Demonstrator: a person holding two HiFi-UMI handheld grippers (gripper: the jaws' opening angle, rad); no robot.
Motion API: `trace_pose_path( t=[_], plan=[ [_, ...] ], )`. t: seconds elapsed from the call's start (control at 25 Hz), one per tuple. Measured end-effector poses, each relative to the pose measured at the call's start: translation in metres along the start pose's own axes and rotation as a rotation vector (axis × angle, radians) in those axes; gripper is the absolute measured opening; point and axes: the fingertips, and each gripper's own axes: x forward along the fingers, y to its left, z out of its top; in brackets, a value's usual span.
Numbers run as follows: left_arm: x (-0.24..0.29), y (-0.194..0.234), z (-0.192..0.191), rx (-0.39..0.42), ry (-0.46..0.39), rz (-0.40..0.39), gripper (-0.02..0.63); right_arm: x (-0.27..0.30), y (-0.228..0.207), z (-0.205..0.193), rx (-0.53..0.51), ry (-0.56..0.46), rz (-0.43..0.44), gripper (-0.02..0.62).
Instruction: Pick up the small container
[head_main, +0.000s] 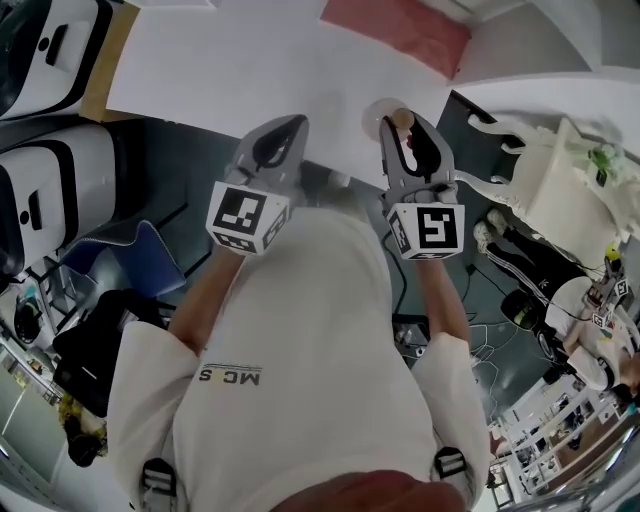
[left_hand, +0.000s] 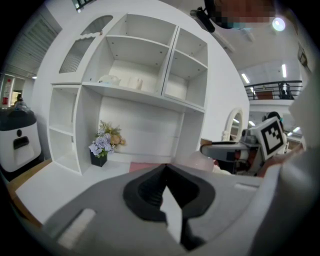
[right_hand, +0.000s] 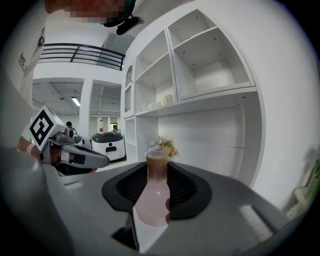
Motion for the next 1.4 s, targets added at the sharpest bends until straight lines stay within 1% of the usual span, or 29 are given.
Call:
trace_pose_path(
  t=[0.52,0.92,1.24,1.4],
  plan=[
    [-0.011,0.003,0.004,0.007,-0.017,0.021,0.0,-0.003,0.004,0.012,-0.009,-0.021,-0.002,0.123],
    [-0.01,0.007,0.01,0.021,-0.02,0.018,0.0,-0.001,0.005,0.012,-0.015,-0.027,-0.006,0.123],
    [-0.012,0.015,0.009,0.009,-0.023,0.033,0.0,0.001,0.003,0.01,-0.011,-0.019,-0.016,0.123],
    [-0.008,0.011,0.011,0.017,-0.021,0.024,0.0,0.0,-0.001,0.012,0.0,-0.017,-0.023,0.123]
  ],
)
